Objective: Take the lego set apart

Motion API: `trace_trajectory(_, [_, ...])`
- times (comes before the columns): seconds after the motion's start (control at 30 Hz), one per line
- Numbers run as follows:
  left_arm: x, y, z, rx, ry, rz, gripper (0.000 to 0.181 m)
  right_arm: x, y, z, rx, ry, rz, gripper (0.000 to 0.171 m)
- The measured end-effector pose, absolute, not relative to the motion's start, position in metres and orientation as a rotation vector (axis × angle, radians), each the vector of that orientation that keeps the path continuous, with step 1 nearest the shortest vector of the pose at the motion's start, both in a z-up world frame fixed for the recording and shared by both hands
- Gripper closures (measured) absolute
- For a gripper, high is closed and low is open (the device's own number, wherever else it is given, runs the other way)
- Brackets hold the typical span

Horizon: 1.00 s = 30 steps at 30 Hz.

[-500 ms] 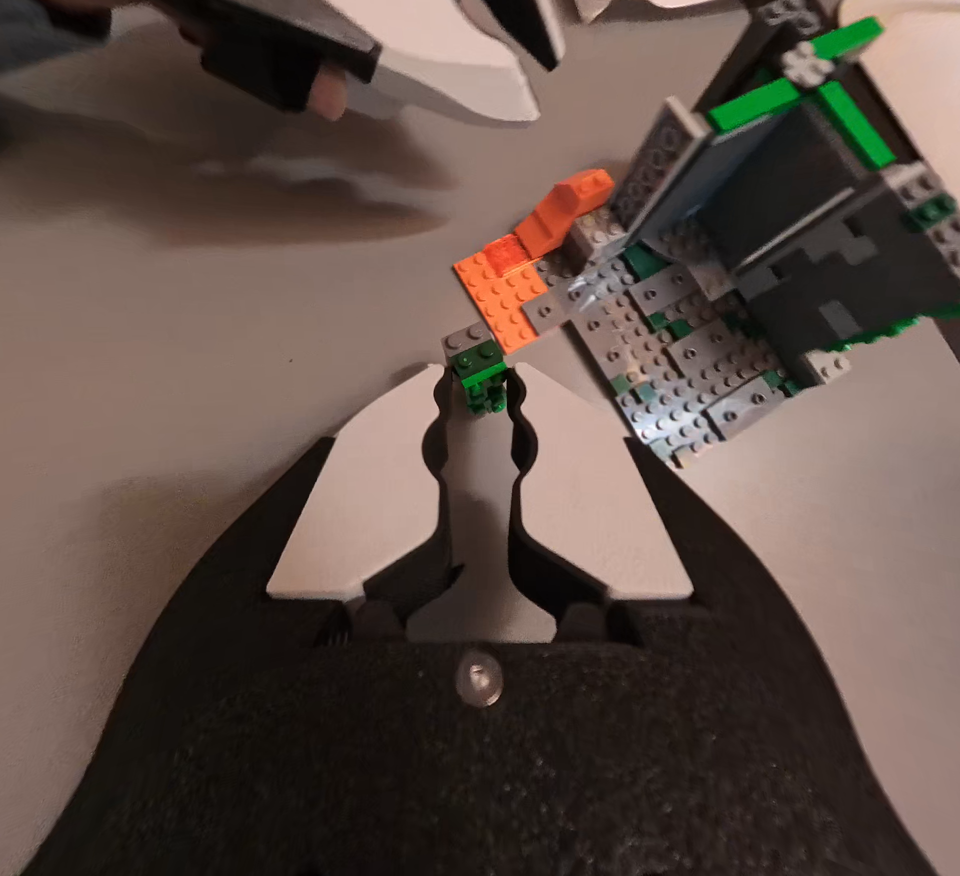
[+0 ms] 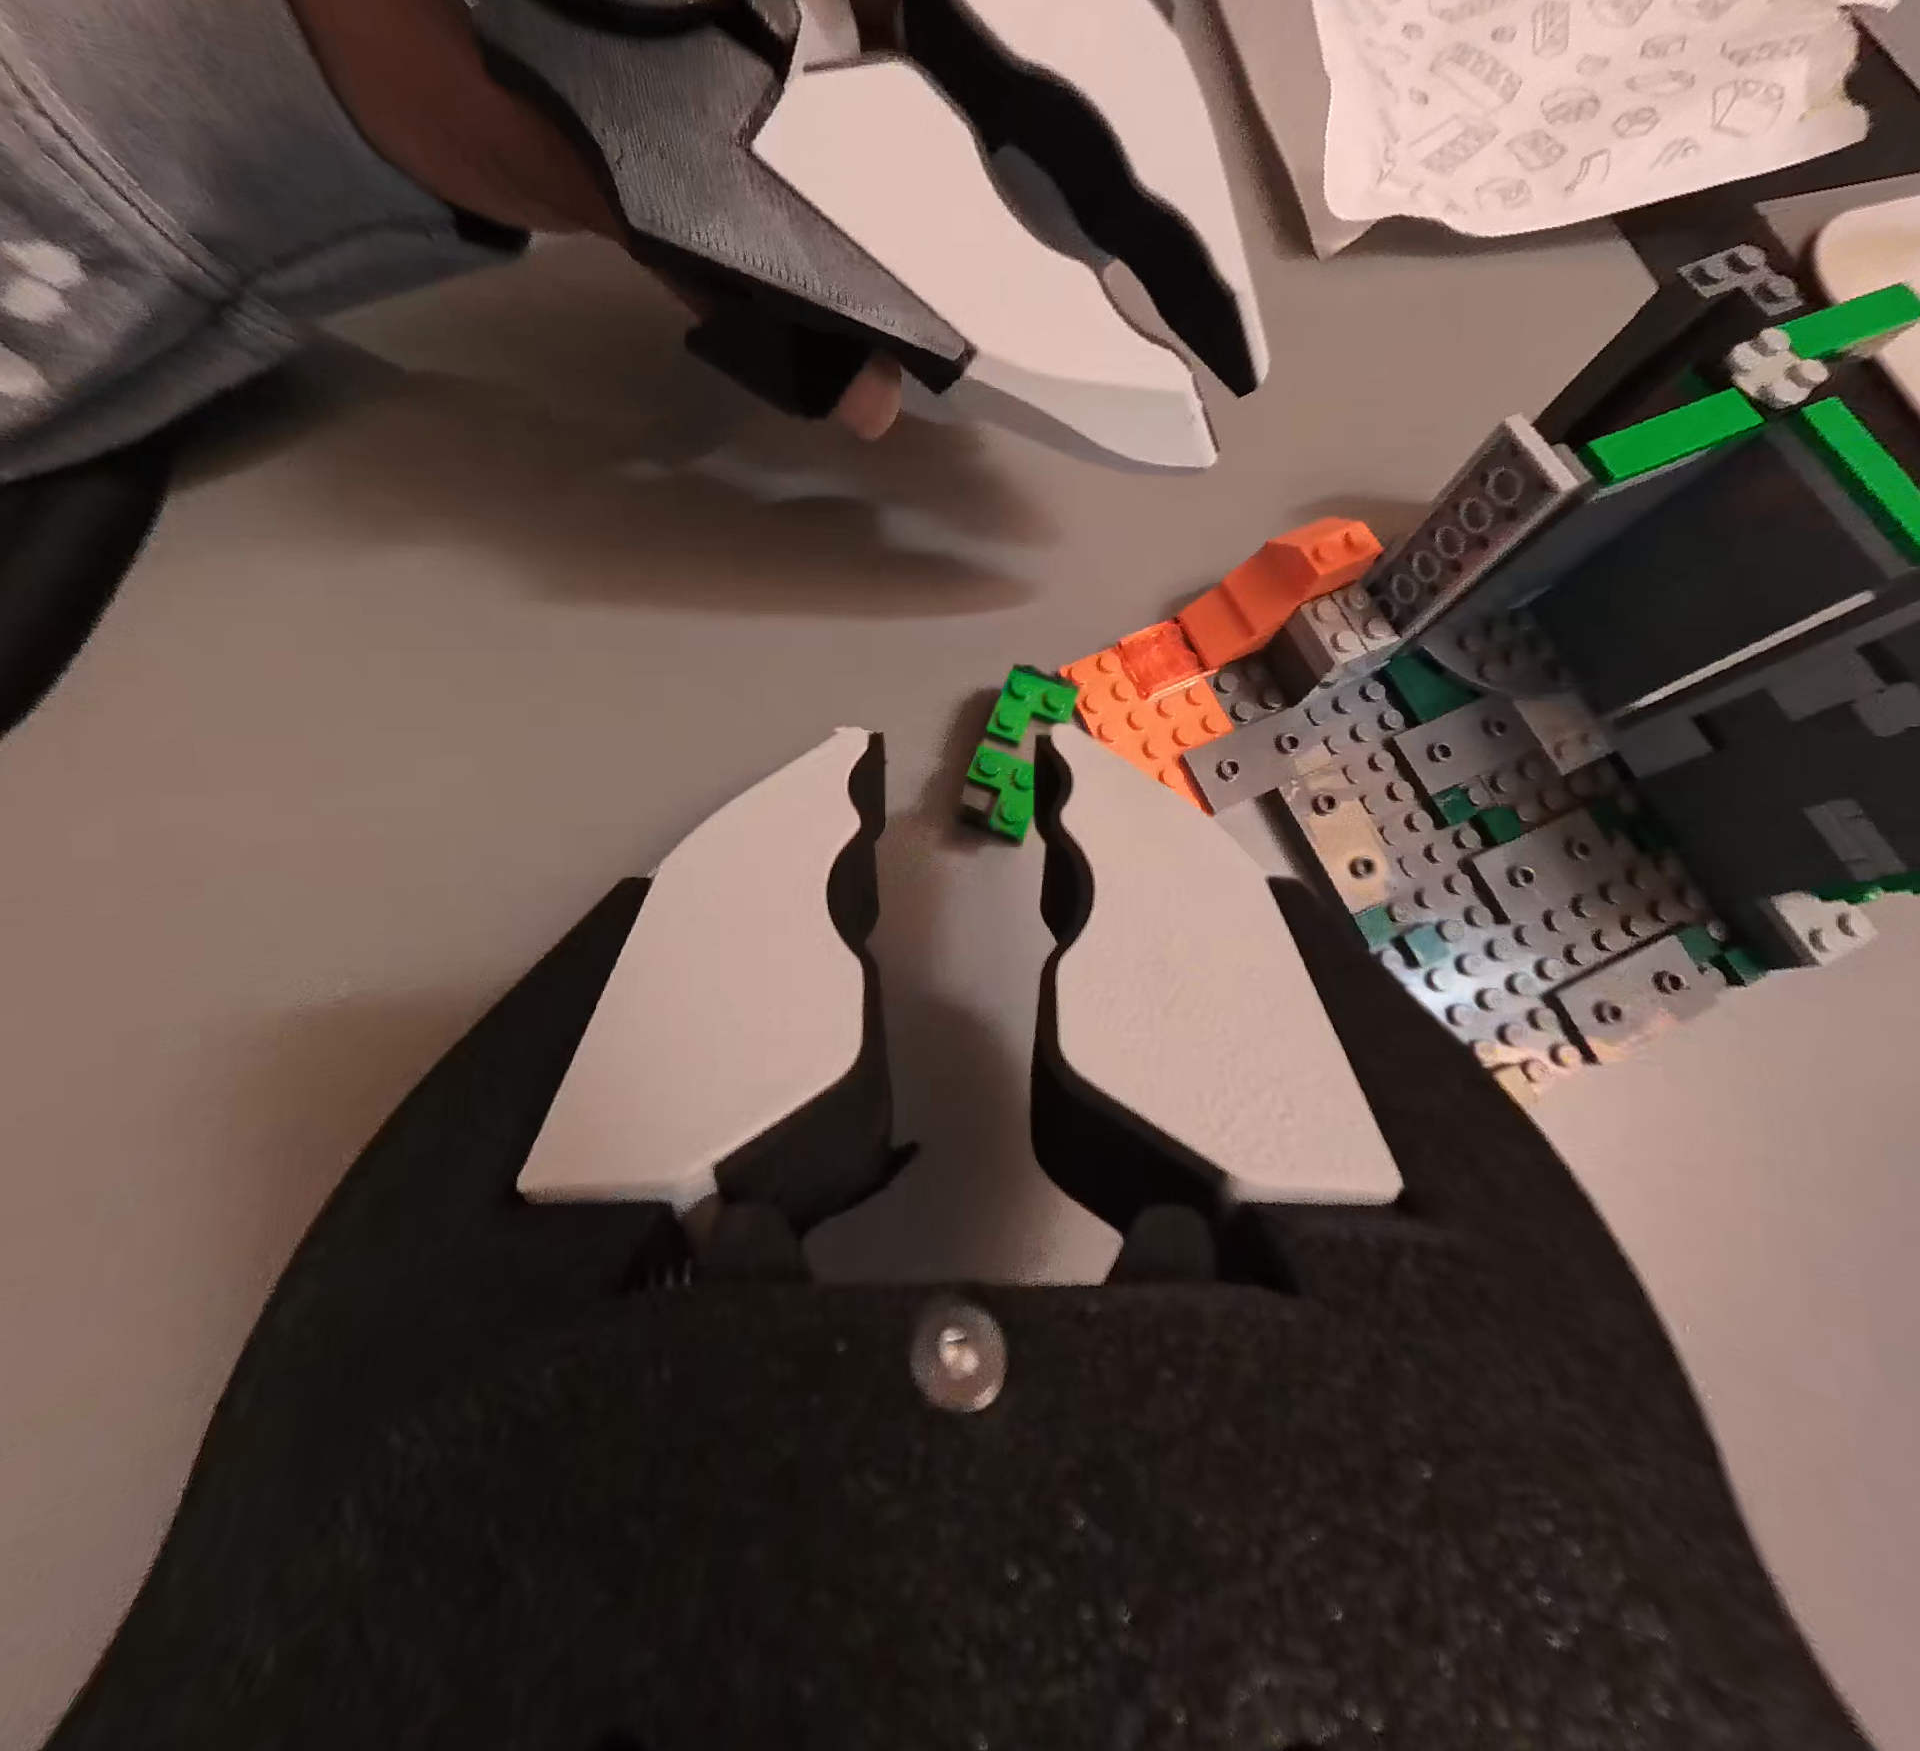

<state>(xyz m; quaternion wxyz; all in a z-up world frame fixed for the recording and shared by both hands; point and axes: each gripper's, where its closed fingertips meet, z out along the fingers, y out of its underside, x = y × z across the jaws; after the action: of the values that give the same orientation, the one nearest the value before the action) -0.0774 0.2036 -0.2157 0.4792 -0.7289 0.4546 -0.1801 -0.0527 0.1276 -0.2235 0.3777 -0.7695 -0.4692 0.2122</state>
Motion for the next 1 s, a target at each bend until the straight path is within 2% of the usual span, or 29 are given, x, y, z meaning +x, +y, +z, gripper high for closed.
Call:
trace_trajectory(0.33, [-0.077,0.203,-0.218,-1.778,1.123,-0.438,0.168,-0.029,0.132,-0.226,-2.028,-1.154,0.536,0.141])
trace_trajectory(0.63, [-0.084,0.218,-0.215,-1.830,0.951,-0.402,0.171,-0.050,0.134,-0.249,-2.094,-1.178,0.436,0.128])
trace_trajectory(0.7, [-0.084,0.218,-0.216,-1.828,0.961,-0.393,0.171,-0.049,0.138,-0.254,-2.096,-1.186,0.373,0.135])
trace_trajectory(0.73, [-0.084,0.217,-0.216,-1.827,0.967,-0.391,0.171,-0.049,0.138,-0.256,-2.091,-1.194,0.358,0.152])
trace_trajectory(1.0, [-0.070,0.200,-0.215,-1.768,1.098,-0.487,0.169,-0.027,0.127,-0.246,-2.016,-1.309,0.404,0.154])
